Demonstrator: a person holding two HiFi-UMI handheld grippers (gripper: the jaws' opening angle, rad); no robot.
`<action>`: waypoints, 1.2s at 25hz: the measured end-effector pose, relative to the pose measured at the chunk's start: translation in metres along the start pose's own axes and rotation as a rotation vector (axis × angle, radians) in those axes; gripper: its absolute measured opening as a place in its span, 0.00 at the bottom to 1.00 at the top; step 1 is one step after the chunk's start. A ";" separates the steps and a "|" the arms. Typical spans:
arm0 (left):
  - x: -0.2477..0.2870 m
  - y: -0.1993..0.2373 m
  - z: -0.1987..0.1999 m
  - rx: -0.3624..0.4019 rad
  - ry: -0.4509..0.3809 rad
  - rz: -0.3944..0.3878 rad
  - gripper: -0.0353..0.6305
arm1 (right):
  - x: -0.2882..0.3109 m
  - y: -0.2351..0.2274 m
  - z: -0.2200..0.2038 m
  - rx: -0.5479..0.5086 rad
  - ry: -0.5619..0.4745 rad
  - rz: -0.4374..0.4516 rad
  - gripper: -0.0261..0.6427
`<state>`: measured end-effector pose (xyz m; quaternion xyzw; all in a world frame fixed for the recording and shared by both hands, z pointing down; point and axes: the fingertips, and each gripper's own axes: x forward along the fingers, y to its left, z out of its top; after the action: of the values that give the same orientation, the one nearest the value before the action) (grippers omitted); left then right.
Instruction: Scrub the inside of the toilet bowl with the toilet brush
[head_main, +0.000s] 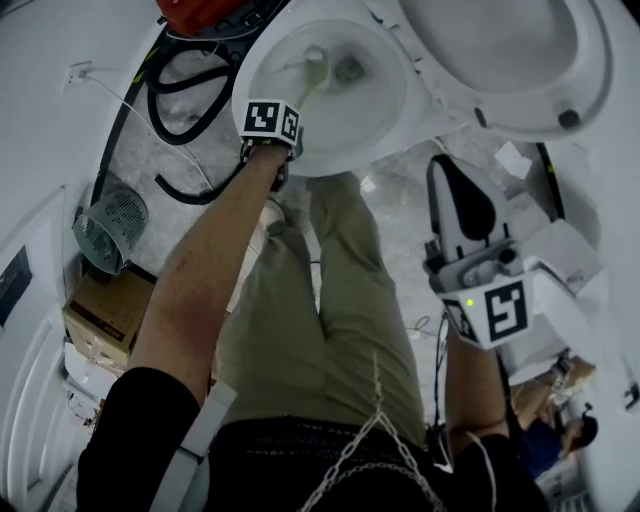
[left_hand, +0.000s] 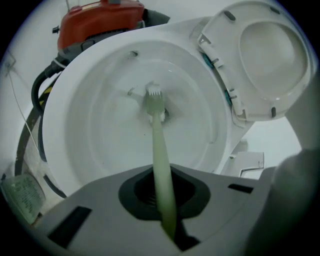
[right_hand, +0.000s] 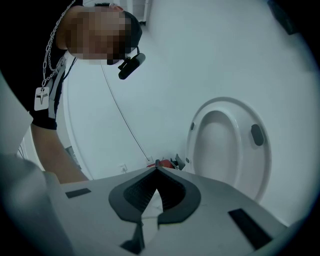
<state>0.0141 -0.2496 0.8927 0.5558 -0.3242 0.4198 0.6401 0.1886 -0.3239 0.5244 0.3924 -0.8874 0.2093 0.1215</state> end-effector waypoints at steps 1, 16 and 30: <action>0.001 0.000 0.003 0.026 0.005 0.019 0.05 | -0.001 -0.001 0.001 0.000 -0.006 -0.001 0.04; 0.019 -0.010 0.035 0.434 0.082 0.268 0.05 | -0.021 -0.006 -0.009 0.033 0.009 -0.044 0.04; 0.015 -0.003 0.016 0.955 0.235 0.488 0.05 | -0.031 0.019 -0.001 0.012 -0.025 -0.074 0.04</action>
<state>0.0240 -0.2624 0.9077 0.6426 -0.1436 0.7159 0.2324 0.1954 -0.2922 0.5080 0.4281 -0.8725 0.2052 0.1158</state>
